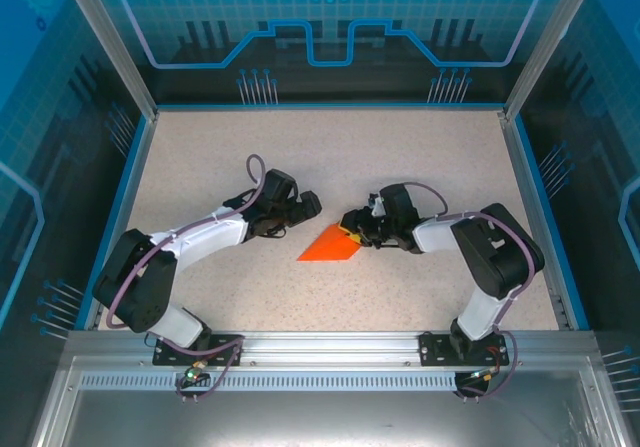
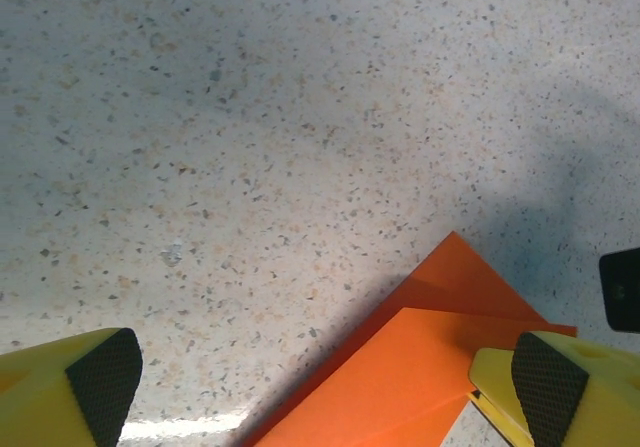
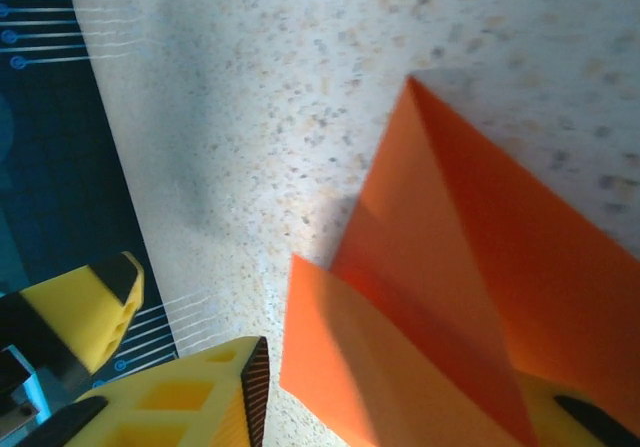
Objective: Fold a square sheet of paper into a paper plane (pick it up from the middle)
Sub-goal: Turn over the paper at the center of the table.
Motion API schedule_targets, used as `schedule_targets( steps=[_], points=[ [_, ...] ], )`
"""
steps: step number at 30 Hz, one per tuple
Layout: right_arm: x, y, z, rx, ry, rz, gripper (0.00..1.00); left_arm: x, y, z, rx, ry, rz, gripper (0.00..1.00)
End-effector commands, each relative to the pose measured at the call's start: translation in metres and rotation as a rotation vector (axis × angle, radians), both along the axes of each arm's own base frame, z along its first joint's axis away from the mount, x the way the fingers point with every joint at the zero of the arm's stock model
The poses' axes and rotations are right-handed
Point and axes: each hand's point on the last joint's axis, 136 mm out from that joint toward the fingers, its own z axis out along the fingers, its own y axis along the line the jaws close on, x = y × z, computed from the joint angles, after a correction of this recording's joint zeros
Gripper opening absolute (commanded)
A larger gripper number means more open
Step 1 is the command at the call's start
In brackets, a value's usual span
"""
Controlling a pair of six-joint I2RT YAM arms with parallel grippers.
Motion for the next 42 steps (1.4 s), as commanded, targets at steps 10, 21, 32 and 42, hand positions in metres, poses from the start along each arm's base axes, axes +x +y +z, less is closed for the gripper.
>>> schedule_targets(
  steps=[10, 21, 32, 42],
  points=[
    [0.002, 0.021, 0.002, 0.023, -0.096, 0.030, 0.21, -0.004, 0.009, 0.002, -0.094, 0.014, -0.004, 0.99],
    [-0.001, 0.011, -0.002, -0.037, -0.011, -0.024, 0.27, -0.007, 0.015, 0.002, -0.114, 0.022, 0.007, 0.99],
    [0.015, 0.011, 0.033, 0.010, -0.127, 0.029, 0.05, -0.009, 0.014, 0.009, -0.227, 0.030, -0.012, 0.99],
    [0.051, -0.001, 0.152, 0.269, -0.361, 0.325, 0.05, -0.015, -0.011, 0.072, -0.564, -0.039, -0.211, 0.99]
  ],
)
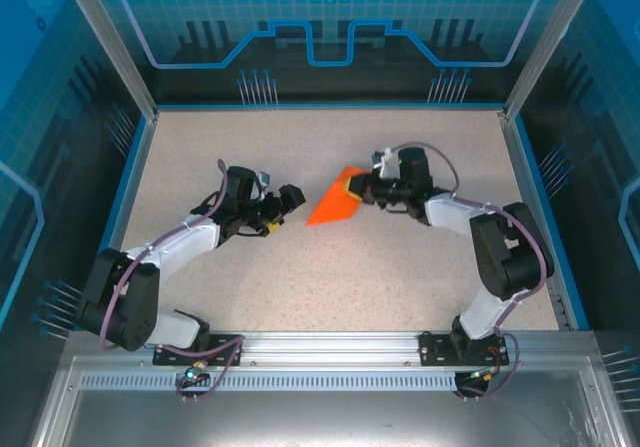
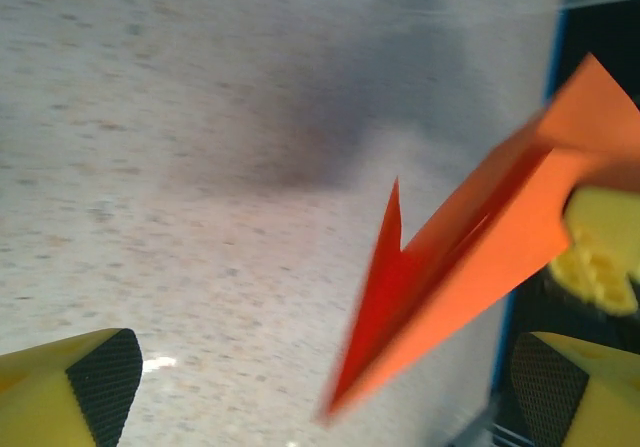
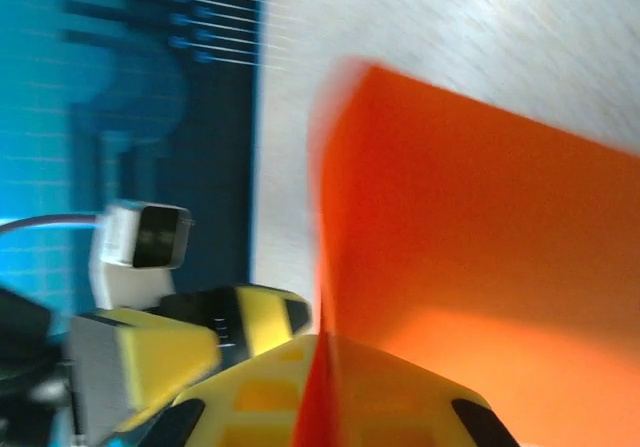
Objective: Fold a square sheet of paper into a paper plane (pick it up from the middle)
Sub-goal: Turn over the paper at the center of the table.
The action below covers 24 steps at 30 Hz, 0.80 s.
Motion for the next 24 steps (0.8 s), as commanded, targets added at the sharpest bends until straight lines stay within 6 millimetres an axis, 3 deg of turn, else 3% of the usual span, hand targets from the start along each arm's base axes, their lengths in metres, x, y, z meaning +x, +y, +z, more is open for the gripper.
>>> schedule_targets(
  steps=[1, 6, 10, 15, 24],
  points=[
    [-0.014, 0.006, 0.040, 0.073, -0.075, 0.210, 0.05, -0.006, -0.022, 0.042, -0.201, -0.064, -0.116, 0.99],
    [-0.017, 0.012, 0.058, 0.143, -0.072, 0.304, 0.05, -0.003, -0.038, 0.070, -0.338, -0.135, -0.189, 0.99],
    [-0.021, 0.014, 0.060, 0.160, -0.060, 0.332, 0.06, -0.001, -0.044, 0.081, -0.384, -0.175, -0.226, 0.99],
    [-0.028, 0.021, 0.065, 0.179, -0.054, 0.370, 0.07, -0.001, -0.053, 0.088, -0.432, -0.187, -0.273, 0.97],
    [-0.035, 0.036, 0.070, 0.195, -0.051, 0.426, 0.09, -0.010, -0.062, 0.083, -0.429, -0.170, -0.333, 0.99]
  ],
)
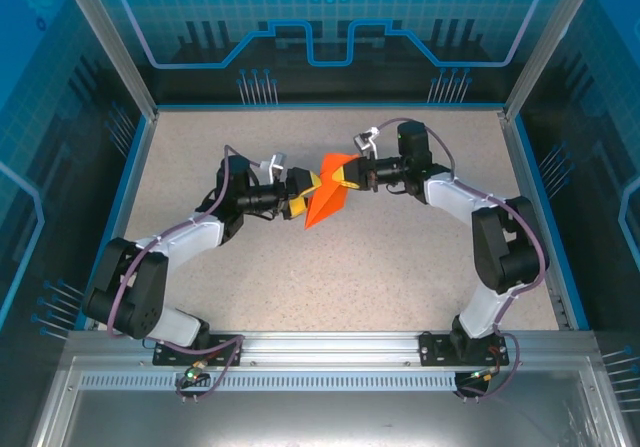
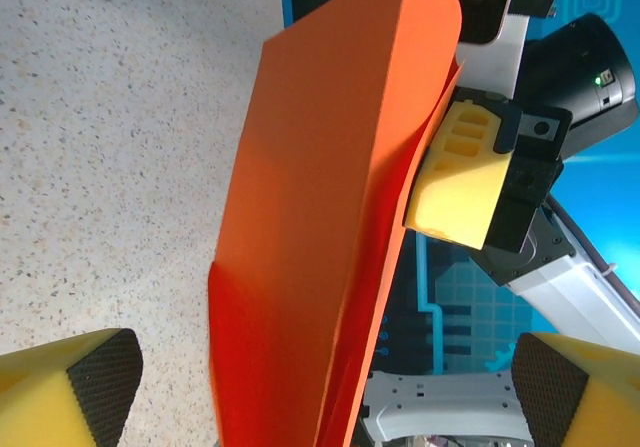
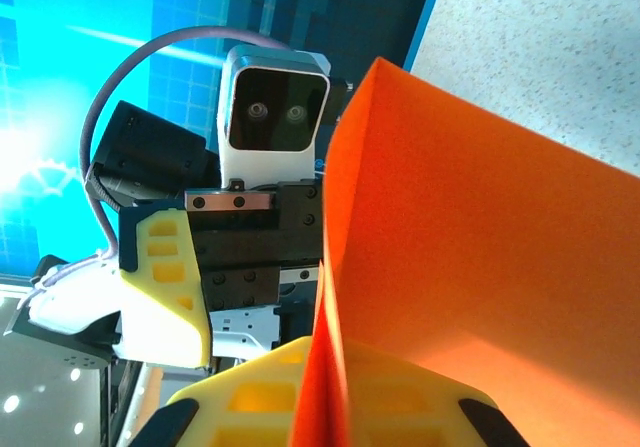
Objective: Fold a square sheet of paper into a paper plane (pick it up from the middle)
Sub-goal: Turn over the paper at the center of the table.
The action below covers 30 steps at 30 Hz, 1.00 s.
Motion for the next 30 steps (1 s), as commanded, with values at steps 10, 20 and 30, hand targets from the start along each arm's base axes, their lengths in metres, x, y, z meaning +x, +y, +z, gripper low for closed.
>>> schedule_targets(
  steps=[10, 20, 30],
  points=[
    [-0.006, 0.011, -0.001, 0.014, 0.036, 0.066, 0.09, -0.012, -0.015, 0.002, -0.020, -0.018, -0.095, 0.70],
    [-0.007, 0.010, -0.013, -0.019, 0.061, 0.072, 0.10, -0.009, -0.015, 0.000, -0.004, -0.034, -0.092, 0.31],
    [0.005, -0.024, -0.016, -0.153, 0.055, -0.086, 0.47, -0.008, -0.005, -0.018, 0.128, -0.011, -0.049, 0.11]
  ],
)
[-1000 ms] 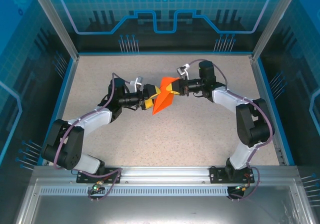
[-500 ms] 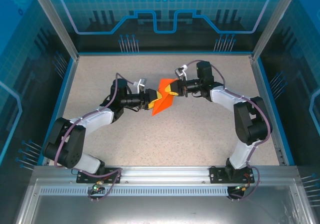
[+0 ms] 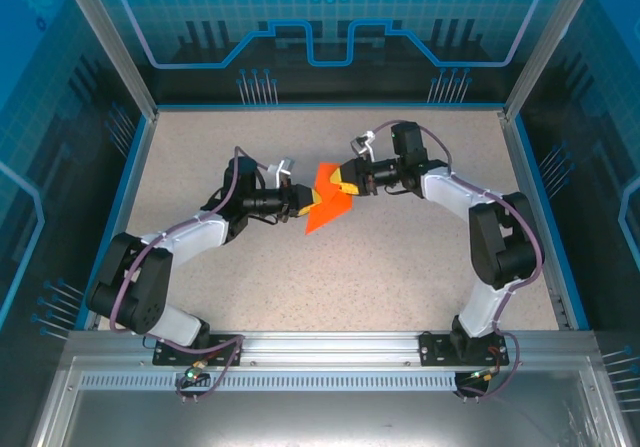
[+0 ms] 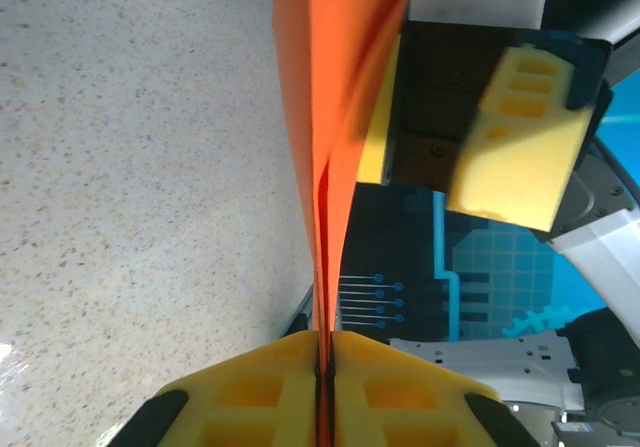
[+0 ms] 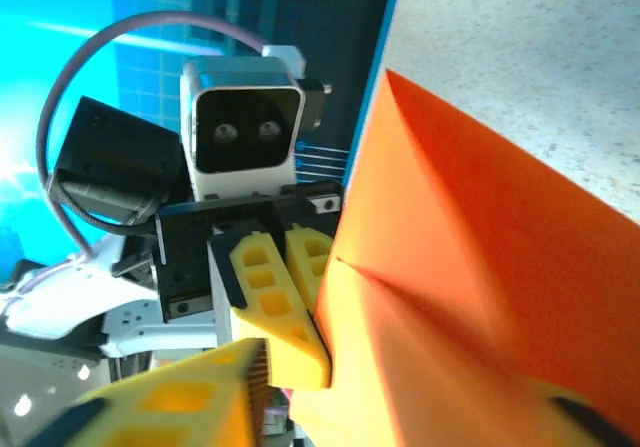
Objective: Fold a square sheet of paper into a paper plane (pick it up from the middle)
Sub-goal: Turn over the paper at the center of the table.
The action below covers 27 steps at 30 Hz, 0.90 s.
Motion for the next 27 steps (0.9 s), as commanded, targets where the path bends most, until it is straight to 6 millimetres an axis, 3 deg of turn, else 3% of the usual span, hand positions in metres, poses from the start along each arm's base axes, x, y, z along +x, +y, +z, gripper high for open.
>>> schedule_targets(
  steps=[1, 4, 8, 11, 14, 18, 21, 25, 27],
  points=[
    [0.007, -0.030, 0.004, -0.104, -0.036, -0.113, 0.51, 0.003, 0.008, -0.004, 0.118, -0.030, 0.032, 0.10],
    [0.012, -0.060, -0.003, -0.231, -0.076, -0.244, 0.62, 0.005, 0.031, -0.021, 0.336, -0.009, 0.121, 0.10],
    [0.010, -0.086, -0.012, -0.397, -0.137, -0.369, 0.75, 0.006, 0.082, -0.042, 0.749, 0.028, 0.282, 0.11],
    [0.008, -0.100, -0.017, -0.478, -0.169, -0.444, 0.83, 0.005, 0.112, -0.040, 1.026, 0.024, 0.370, 0.11],
    [0.007, -0.112, -0.022, -0.541, -0.184, -0.499, 0.84, 0.004, 0.133, -0.036, 1.283, 0.024, 0.445, 0.11],
    [0.004, -0.119, -0.028, -0.588, -0.192, -0.531, 0.85, 0.006, 0.145, -0.041, 1.545, 0.064, 0.481, 0.12],
    [0.001, -0.120, -0.032, -0.610, -0.192, -0.537, 0.84, 0.011, 0.142, -0.054, 1.668, 0.093, 0.471, 0.13],
    [-0.003, -0.121, -0.036, -0.629, -0.192, -0.546, 0.84, 0.022, 0.114, -0.078, 1.650, 0.118, 0.420, 0.15],
    [-0.005, -0.119, -0.040, -0.640, -0.189, -0.542, 0.84, 0.028, 0.091, -0.092, 1.576, 0.130, 0.378, 0.17]
  ],
)
